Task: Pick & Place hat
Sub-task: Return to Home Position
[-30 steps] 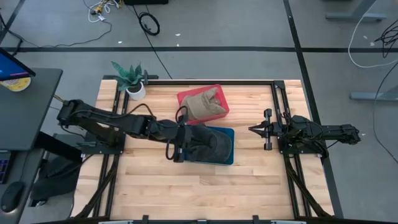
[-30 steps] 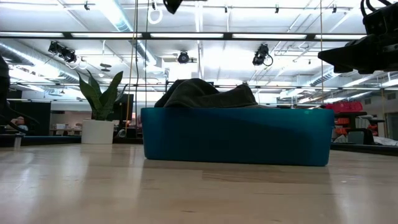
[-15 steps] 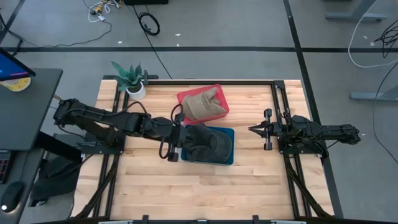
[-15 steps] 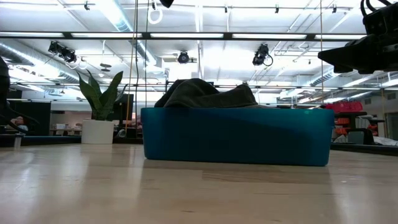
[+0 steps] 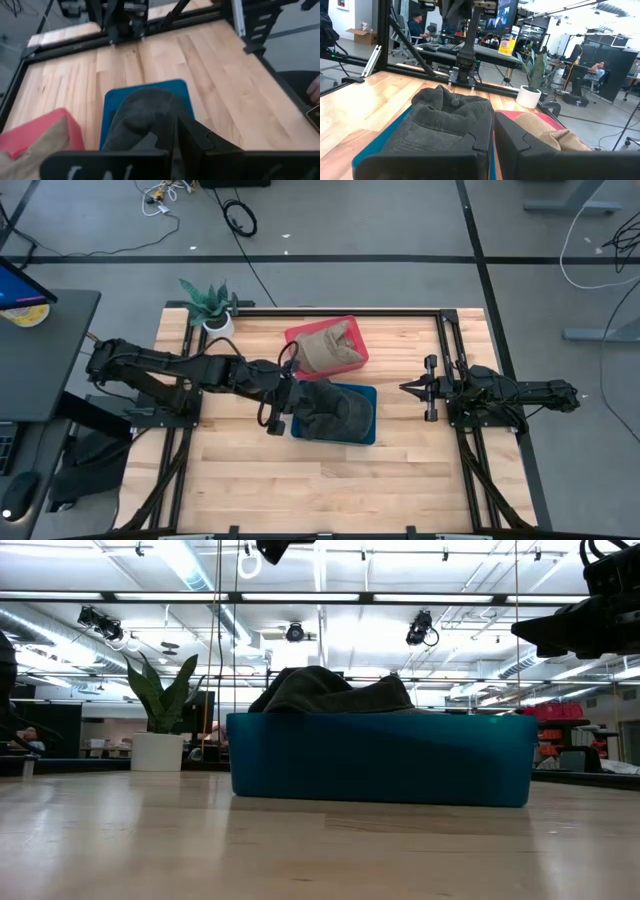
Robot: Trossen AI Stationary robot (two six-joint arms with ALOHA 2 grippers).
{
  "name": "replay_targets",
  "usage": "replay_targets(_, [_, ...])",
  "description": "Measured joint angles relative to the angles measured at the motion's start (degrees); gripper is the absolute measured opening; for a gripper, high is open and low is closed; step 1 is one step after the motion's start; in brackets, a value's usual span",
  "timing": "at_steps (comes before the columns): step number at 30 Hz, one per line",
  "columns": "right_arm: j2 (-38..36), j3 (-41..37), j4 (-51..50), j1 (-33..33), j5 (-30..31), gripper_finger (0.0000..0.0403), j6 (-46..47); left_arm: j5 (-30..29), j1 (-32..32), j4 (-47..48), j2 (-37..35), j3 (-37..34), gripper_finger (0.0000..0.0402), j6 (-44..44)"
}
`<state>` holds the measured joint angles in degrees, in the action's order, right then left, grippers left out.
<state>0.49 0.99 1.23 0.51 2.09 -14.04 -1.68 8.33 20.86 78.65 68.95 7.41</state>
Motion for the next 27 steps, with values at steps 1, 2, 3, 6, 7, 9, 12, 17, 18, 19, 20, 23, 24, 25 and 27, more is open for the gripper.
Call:
replay_targets(1, [0.02, 0.00, 0.00, 0.00, 0.00, 0.0024, 0.00, -0.02, -0.34, 0.52, 0.00, 0.00, 0.0025, -0.07])
replay_targets(2, [0.01, 0.00, 0.02, 0.00, 0.01, 0.0024, 0.00, 0.00, -0.69, 0.75, 0.00, 0.00, 0.0025, -0.07])
replay_targets(3, [0.02, 0.00, 0.00, 0.00, 0.00, 0.0024, 0.00, 0.00, -1.00, 0.79, 0.00, 0.00, 0.0025, -0.09])
replay_targets(6, [0.02, 0.00, 0.02, -0.01, 0.02, 0.0024, 0.00, 0.03, -1.62, 1.02, 0.00, 0.00, 0.0025, -0.13])
replay_targets(7, [0.02, 0.00, 0.01, 0.00, 0.02, 0.0024, 0.00, 0.03, -1.81, 0.98, 0.00, 0.00, 0.0025, -0.11])
replay_targets(9, [0.02, 0.00, 0.00, 0.00, 0.00, 0.0024, 0.00, 0.03, -1.81, 0.96, 0.00, 0.00, 0.0025, 0.25])
replay_targets(12, [0.01, 0.00, 0.01, -0.01, 0.01, 0.0024, 0.00, 0.05, -1.81, 0.94, 0.00, 0.00, 0.0025, 0.73])
replay_targets(17, [0.02, 0.00, 0.00, 0.00, 0.02, 0.0024, 0.00, 0.11, -1.81, 0.93, 0.00, 0.00, 0.0025, 1.54])
replay_targets(18, [0.00, 0.00, 0.02, 0.00, 0.00, 0.0024, 0.00, 0.13, -1.81, 0.94, -0.01, 0.00, 0.0025, 1.80])
replay_targets(19, [0.02, 0.00, 0.00, 0.00, 0.01, 0.0024, 0.00, 0.13, -1.81, 0.96, -0.21, -0.03, 0.0025, 1.90])
replay_targets(20, [0.02, 0.00, 0.02, 0.00, 0.02, 0.0024, 0.00, 0.13, -1.81, 0.52, -0.62, -0.44, 0.0025, 1.94])
replay_targets(23, [0.02, 0.00, 0.00, 0.00, 0.00, 0.0024, 0.00, 0.40, -2.57, -4.48, -3.62, -4.88, 0.0025, 2.26])
replay_targets(24, [0.00, 0.00, 0.00, 0.00, 0.01, 0.0024, 0.00, 0.42, -3.23, -5.80, -5.36, -7.12, 0.0025, 2.24])
replay_targets(25, [0.00, 0.00, 0.01, 0.00, 0.01, 0.0024, 0.00, 0.32, -4.08, -7.71, -7.20, -9.51, 0.0025, 2.24])
replay_targets(27, [0.01, 0.00, 0.00, 0.00, 0.00, 0.0024, 0.00, -1.02, -6.23, -11.50, -11.84, -14.61, 0.0025, 1.97])
